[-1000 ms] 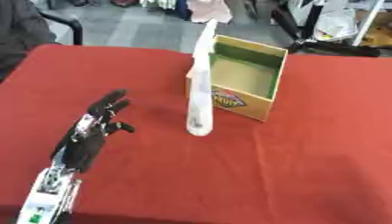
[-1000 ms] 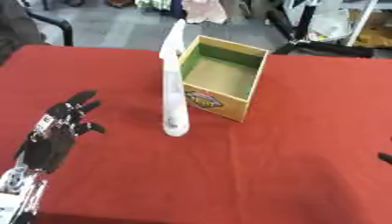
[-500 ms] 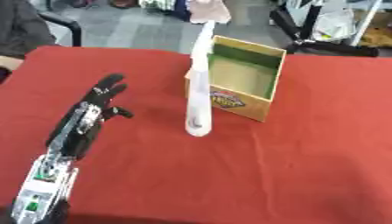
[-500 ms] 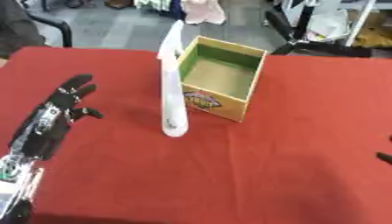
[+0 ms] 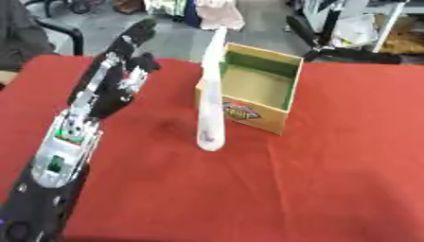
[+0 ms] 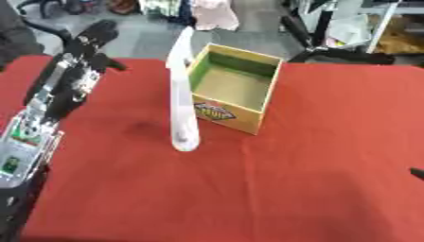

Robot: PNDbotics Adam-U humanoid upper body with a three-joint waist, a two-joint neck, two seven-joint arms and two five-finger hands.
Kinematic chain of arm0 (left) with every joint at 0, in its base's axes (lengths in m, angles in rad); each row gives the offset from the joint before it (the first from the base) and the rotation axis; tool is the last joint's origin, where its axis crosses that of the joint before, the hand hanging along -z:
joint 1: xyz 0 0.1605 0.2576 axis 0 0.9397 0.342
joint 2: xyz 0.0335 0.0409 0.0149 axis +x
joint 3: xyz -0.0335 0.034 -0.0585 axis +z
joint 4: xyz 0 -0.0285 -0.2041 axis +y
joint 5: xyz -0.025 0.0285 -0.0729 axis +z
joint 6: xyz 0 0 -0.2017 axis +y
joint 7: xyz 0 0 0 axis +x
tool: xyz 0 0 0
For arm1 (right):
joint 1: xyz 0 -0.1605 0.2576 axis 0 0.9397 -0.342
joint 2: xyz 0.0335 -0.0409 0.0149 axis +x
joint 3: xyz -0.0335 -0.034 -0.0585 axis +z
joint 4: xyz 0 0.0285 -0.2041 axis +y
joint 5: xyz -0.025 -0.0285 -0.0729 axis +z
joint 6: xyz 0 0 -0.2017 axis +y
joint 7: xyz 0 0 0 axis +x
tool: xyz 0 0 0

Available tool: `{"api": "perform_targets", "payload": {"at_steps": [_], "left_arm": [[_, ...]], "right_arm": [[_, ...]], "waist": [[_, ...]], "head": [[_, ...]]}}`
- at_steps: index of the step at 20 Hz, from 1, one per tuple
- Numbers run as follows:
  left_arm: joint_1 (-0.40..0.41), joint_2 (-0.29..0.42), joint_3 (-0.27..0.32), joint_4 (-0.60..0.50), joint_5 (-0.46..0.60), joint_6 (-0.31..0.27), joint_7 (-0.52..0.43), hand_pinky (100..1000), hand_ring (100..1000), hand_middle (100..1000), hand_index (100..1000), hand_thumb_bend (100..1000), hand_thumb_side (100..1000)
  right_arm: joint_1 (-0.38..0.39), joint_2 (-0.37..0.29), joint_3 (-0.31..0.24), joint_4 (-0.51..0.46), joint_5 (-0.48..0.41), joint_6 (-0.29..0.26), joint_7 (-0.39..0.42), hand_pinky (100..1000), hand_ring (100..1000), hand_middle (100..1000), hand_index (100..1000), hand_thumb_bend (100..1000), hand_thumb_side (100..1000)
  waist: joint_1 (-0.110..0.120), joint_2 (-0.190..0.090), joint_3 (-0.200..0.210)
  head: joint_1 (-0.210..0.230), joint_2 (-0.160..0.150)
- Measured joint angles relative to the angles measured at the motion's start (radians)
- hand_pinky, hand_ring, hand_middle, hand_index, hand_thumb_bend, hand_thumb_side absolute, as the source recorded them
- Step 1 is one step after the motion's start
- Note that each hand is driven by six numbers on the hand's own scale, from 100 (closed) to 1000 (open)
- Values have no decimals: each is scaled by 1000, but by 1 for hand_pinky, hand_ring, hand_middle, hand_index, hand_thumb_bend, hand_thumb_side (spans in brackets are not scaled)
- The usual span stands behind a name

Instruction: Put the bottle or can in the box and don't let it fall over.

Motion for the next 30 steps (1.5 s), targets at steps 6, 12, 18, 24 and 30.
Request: {"api": "perform_targets", "payload": {"at_steps": [6,12,18,24,30], "left_arm": [[-95,-62,-26,172,-148,-5,77,681,1000,960,998,100,654],[-155,-112,-38,276,-223,-4,115,676,1000,960,999,100,663],[-187,-142,-42,328,-249,4,125,667,1000,965,1000,100,675],[-198,-159,-41,357,-257,25,128,651,1000,961,991,100,673],[-211,-167,-36,391,-271,42,129,642,1000,956,980,100,674]], "right_arm": [[-1,0,-14,0,0,7,-20,824,1000,1000,967,100,624],[0,0,-34,0,0,11,-49,824,1000,1000,968,100,622],[0,0,-37,0,0,13,-57,824,1000,1000,967,100,623],[-1,0,-38,0,0,16,-58,824,1000,1000,967,100,627],[-1,0,-37,0,0,17,-57,823,1000,1000,966,100,629]], "waist": [[0,-6,-12],[-1,-8,-20],[-1,-10,-27],[-1,-10,-29],[-1,-10,-31]], "head": [[5,-6],[13,-7],[21,-7],[24,-7],[25,-7]]}}
